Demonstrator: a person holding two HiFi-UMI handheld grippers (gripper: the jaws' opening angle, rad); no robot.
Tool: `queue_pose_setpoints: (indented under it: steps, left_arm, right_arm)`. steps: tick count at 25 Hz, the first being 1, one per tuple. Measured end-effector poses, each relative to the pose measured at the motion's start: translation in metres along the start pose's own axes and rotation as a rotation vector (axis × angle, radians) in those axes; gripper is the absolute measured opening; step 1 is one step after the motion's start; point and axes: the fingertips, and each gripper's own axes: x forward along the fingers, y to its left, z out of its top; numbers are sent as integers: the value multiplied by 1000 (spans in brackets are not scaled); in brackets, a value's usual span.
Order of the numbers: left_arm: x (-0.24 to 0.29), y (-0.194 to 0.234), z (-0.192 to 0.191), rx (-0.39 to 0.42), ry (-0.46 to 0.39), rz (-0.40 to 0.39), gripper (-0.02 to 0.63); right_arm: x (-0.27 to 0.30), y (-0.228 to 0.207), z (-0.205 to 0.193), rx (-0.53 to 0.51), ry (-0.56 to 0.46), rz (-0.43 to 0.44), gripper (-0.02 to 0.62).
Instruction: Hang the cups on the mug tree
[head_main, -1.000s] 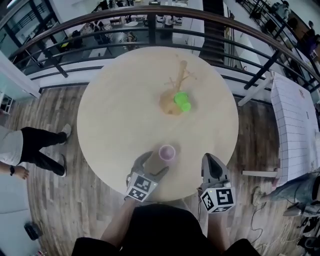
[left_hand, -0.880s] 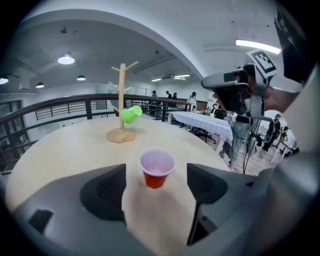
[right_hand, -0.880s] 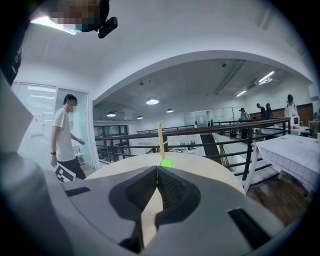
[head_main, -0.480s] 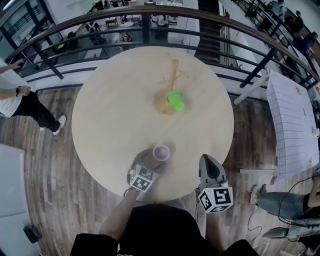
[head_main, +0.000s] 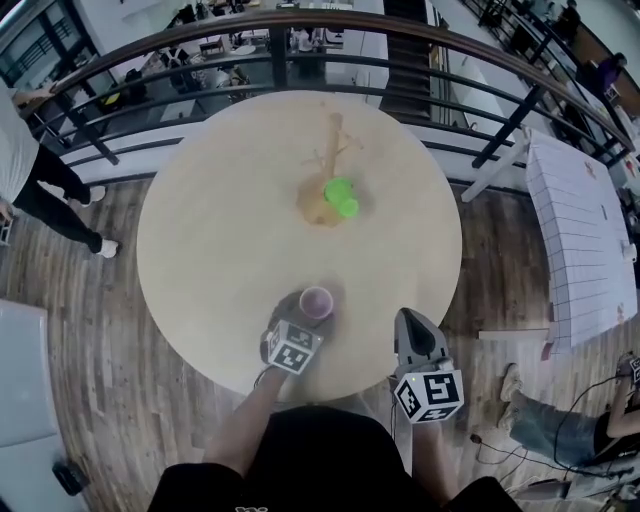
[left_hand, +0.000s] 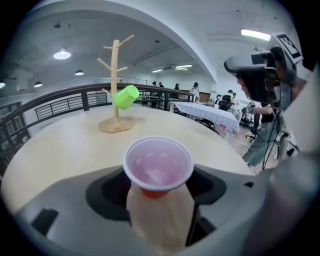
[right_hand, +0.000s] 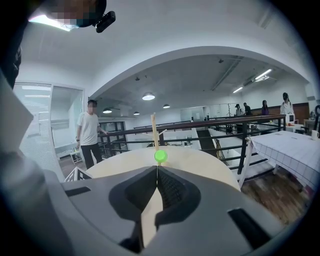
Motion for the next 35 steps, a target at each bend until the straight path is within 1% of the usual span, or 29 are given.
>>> queue_pose_setpoints:
  steps: [2,8,11,13,20,24,26,28,32,35]
  left_arm:
    - [-1,2,2,-2,-5,14,310]
    - [-19,9,11,-12,-50,44,309]
    - [-33,15,16,-33,-89,72,310]
    - [-45,20,28,-39,-126,90,308]
    - [-92,45,59,-132,-241,134,308]
    - [-122,67,80,-206,-319,166,310]
    - [-136,77,91,-221,-345,185,308]
    - [-146,83,100,-217,-367,198,309]
    - [-166,86,110,-167,-413,210,308]
    - [-169,99,126,-111,-407,226,309]
  right_arm:
    - [-1,0,-2,3,5,-2,11]
    - [-4,2,-9,19,10,2,11]
    - [-5,4,-13,24,9,9,11]
    - [-4,5,-15,26,9,14,11]
    - [0,16,-13,27,2,38,11]
    - [1,22,-15,30,5,52,11]
    - [1,24,-17,32,11,60,11]
    - [-1,26,-19,33,14,66,11]
    - [-12,31,-25,34,9,70,11]
    - [-9,31,-21,47,2,66,11]
